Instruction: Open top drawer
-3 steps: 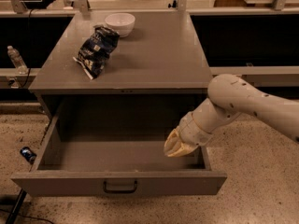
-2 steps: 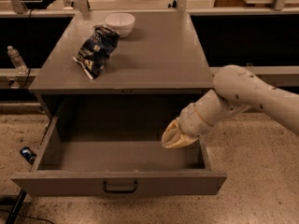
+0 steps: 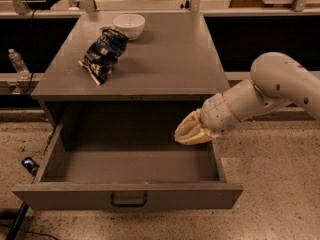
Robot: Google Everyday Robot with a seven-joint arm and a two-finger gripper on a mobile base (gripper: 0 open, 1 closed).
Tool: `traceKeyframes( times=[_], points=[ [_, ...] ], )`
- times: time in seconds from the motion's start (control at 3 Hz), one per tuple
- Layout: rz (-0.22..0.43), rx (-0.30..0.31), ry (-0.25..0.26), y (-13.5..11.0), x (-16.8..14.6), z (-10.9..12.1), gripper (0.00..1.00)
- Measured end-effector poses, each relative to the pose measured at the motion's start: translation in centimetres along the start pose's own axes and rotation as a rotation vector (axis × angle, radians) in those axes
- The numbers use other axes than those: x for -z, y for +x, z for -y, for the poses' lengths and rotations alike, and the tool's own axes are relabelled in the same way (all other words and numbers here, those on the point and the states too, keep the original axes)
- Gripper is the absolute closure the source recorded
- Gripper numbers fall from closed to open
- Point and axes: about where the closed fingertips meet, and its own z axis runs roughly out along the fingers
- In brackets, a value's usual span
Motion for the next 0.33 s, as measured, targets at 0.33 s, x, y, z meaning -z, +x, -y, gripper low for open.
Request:
traceKeyframes(
  times=[0.33],
  points=[
    [0.004,-0.07,0.066,-1.38,2.64,0.06,0.83]
  ],
)
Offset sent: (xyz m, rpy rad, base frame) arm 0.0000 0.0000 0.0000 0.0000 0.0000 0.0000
